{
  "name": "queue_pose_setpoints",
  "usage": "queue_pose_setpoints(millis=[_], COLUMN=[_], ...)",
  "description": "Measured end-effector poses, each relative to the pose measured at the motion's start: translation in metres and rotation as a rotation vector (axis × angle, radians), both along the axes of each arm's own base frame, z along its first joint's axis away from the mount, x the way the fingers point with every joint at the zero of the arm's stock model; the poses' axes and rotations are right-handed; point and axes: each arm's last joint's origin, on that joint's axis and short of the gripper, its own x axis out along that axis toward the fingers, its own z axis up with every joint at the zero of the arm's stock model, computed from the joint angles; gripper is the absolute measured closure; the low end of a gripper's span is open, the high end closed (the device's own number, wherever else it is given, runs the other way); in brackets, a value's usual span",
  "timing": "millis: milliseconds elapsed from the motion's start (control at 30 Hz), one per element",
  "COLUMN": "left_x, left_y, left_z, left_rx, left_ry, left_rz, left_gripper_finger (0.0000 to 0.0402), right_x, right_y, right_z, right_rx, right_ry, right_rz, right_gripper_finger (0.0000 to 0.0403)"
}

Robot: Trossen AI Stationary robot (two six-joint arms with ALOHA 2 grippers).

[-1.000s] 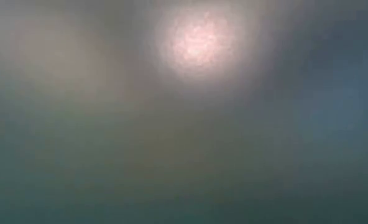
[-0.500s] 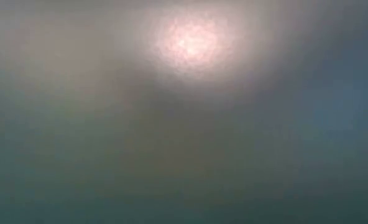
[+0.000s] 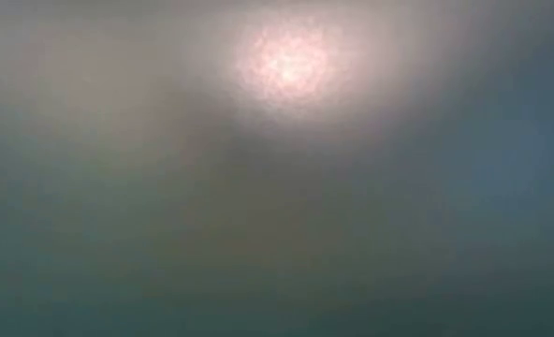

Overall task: Pick & Place Kitchen Items
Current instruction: Put the blue table knife into the green bin

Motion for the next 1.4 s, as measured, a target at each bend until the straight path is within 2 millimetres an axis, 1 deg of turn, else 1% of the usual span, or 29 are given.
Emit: queue_pose_setpoints(millis=[67,133,300,400,500,567,633,700,767,833,933,1033,1100,1200,1300,1400], left_x=[0.001,0.002,0.001,0.001,0.001,0.001,0.001,0.007,0.012,0.02,0.032,0.042,0.05,0.059,0.061,0.061], left_y=[-0.003,-0.004,0.002,0.003,0.002,0.003,0.008,0.018,0.027,0.034,0.042,0.043,0.043,0.042,0.04,0.04], left_z=[0.002,0.003,0.006,0.006,0.006,0.004,0.003,0.001,-0.007,-0.015,-0.032,-0.055,-0.064,-0.073,-0.08,-0.082], left_rx=[0.024,0.036,0.006,0.027,0.139,0.106,0.049,-0.054,-0.144,-0.18,-0.206,-0.226,-0.224,-0.228,-0.244,-0.241], left_ry=[-0.012,-0.017,-0.055,-0.054,-0.01,0.0,-0.001,-0.031,-0.041,-0.044,-0.03,0.011,0.018,0.029,0.059,0.103], left_rz=[-0.065,-0.077,0.092,0.137,0.111,0.112,0.026,-0.12,-0.246,-0.299,-0.33,-0.334,-0.341,-0.35,-0.353,-0.341], left_gripper_finger=[0.0192,0.0192,0.0192,0.0192,0.0192,0.0192,0.0192,0.0195,0.02,0.0206,0.0211,0.0214,0.0214,0.0213,0.0214,0.0216], right_x=[0.002,0.003,0.004,0.004,0.003,0.003,0.004,0.003,0.004,0.004,0.004,0.004,0.004,0.003,0.002,0.003], right_y=[0.001,0.001,0.001,0.0,-0.001,-0.001,-0.001,-0.001,-0.001,-0.001,0.0,0.001,0.001,0.002,0.002,0.003], right_z=[-0.008,-0.017,-0.04,-0.044,-0.044,-0.044,-0.044,-0.044,-0.044,-0.044,-0.044,-0.045,-0.045,-0.046,-0.046,-0.046], right_rx=[0.028,0.053,0.088,0.076,0.071,0.072,0.073,0.073,0.073,0.074,0.089,0.108,0.113,0.116,0.12,0.126], right_ry=[0.028,0.068,0.169,0.192,0.195,0.195,0.194,0.194,0.194,0.193,0.19,0.186,0.191,0.198,0.208,0.204], right_rz=[0.033,0.053,0.061,0.022,0.006,0.007,0.006,0.005,0.005,0.008,0.027,0.053,0.056,0.056,0.062,0.077], right_gripper_finger=[0.0131,0.0131,0.0131,0.0131,0.0131,0.0131,0.0131,0.0131,0.0131,0.0131,0.0131,0.0131,0.0131,0.0131,0.0131,0.0131])
